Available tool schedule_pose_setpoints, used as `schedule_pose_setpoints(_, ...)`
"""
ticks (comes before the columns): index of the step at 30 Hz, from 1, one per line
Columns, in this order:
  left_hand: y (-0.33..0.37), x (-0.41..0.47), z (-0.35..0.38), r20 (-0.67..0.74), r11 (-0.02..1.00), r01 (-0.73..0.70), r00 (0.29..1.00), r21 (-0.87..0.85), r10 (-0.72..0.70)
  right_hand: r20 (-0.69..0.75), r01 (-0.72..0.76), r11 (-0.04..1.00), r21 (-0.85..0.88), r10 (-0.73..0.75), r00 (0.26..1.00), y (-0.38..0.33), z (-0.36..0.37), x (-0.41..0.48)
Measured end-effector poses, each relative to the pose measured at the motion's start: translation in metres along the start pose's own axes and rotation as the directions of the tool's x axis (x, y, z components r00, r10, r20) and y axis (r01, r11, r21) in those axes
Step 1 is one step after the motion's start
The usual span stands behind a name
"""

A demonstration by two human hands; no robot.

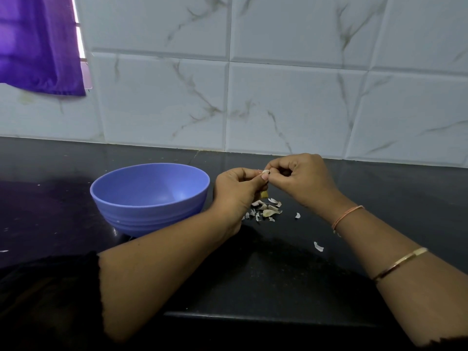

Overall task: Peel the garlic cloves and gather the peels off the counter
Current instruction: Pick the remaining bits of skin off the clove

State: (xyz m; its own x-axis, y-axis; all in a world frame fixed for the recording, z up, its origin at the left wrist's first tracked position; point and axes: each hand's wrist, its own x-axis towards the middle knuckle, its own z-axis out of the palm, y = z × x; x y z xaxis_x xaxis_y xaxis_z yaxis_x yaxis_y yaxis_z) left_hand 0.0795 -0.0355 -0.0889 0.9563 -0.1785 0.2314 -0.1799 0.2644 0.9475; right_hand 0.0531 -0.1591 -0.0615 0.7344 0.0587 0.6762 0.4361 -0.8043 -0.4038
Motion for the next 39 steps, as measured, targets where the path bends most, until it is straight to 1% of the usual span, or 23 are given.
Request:
schedule_pose_setpoints(4,-0.0012,0.0005,0.0004,0.0,0.999,0.007,1.0,-0.032,-0.007,-0.005,0.011,1.0,0.0,-0.011,1.0,0.0005,0.0006,-0.0001)
schedule_pose_setpoints(12,-0.0011,-0.0005,0.0005,0.006,0.999,0.007,1.0,-0.04,-0.007,-0.006,0.024,0.999,-0.021,-0.024,1.0,0.0011,0.0024,0.0002)
schedule_pose_setpoints(15,-0.0008,-0.0013,-0.0001,0.024,0.999,0.008,1.0,-0.037,-0.007,-0.025,0.008,1.0,0.006,-0.008,1.0,0.0016,0.0008,-0.0005)
schedule_pose_setpoints(18,0.0001,-0.0007,-0.0015,0.034,0.997,0.029,0.999,-0.075,-0.026,-0.045,-0.03,0.997,0.064,0.033,0.998,0.0021,0.0006,-0.0005)
schedule_pose_setpoints(22,-0.0004,0.0017,-0.0011,0.025,0.991,0.039,0.999,-0.125,-0.036,-0.026,-0.112,0.965,0.237,0.122,0.992,0.0046,0.0022,0.0021)
schedule_pose_setpoints(26,-0.0013,0.0028,-0.0003,0.049,0.987,0.047,0.998,-0.153,-0.04,-0.004,-0.156,0.923,0.352,0.169,0.986,0.0069,0.0022,0.0023)
schedule_pose_setpoints(32,-0.0014,0.004,-0.0007,0.056,0.984,0.054,0.997,-0.169,-0.045,0.031,-0.216,0.875,0.433,0.225,0.974,0.0069,0.0036,0.0028)
schedule_pose_setpoints(39,-0.0001,0.0036,-0.0009,0.041,0.98,0.066,0.997,-0.188,-0.06,0.103,-0.291,0.792,0.537,0.28,0.954,0.0048,0.0024,0.0027)
